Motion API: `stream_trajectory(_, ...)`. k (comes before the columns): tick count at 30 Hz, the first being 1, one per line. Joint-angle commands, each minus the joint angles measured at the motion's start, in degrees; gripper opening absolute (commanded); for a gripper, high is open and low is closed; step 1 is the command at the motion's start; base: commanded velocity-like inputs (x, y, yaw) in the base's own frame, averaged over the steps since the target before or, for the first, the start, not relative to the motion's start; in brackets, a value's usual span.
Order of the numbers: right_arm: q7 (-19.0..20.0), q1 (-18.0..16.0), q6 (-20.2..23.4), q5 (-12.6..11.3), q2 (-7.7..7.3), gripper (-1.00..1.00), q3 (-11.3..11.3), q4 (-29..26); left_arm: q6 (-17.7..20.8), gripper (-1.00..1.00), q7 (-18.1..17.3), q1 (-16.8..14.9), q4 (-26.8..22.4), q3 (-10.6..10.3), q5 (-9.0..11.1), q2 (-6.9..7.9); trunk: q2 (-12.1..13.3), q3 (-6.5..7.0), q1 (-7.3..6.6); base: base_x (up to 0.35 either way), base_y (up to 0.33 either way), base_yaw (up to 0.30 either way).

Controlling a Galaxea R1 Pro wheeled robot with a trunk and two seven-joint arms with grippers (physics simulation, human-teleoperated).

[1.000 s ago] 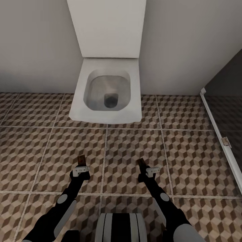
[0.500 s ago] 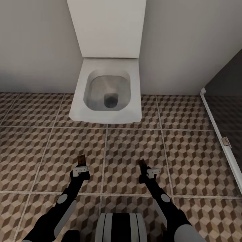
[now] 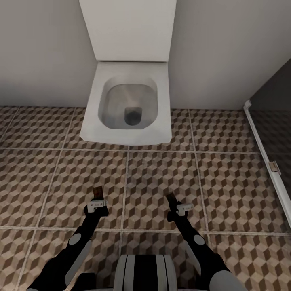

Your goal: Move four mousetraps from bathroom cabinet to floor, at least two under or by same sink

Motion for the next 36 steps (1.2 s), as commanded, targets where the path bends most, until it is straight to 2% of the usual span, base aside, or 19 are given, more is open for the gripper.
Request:
stream_trajectory(1,0.3,0.0,-0.2,-0.2,0.01,-1.00,0.0,0.0,-0.3,-1.00,0.6,0.0,0.0,-0.3,0.3,0.09,0.0,-0.25,0.01,0.000,0.000,0.000)
stream_trajectory(6,0.3,0.0,-0.2,-0.2,0.01,-1.00,0.0,-0.2,-0.3,-1.00,0.6,0.0,0.0,-0.3,0.3,0.09,-0.1,-1.36,0.14,0.000,0.000,0.000)
stream_trajectory(36,0.2,-0.2,0.0,-0.2,0.01,-1.00,-0.1,-1.9,-0.3,-1.00,0.5,0.0,-0.4,-0.4,0.3,0.03,-0.1,-1.36,0.14,0.000,0.000,0.000)
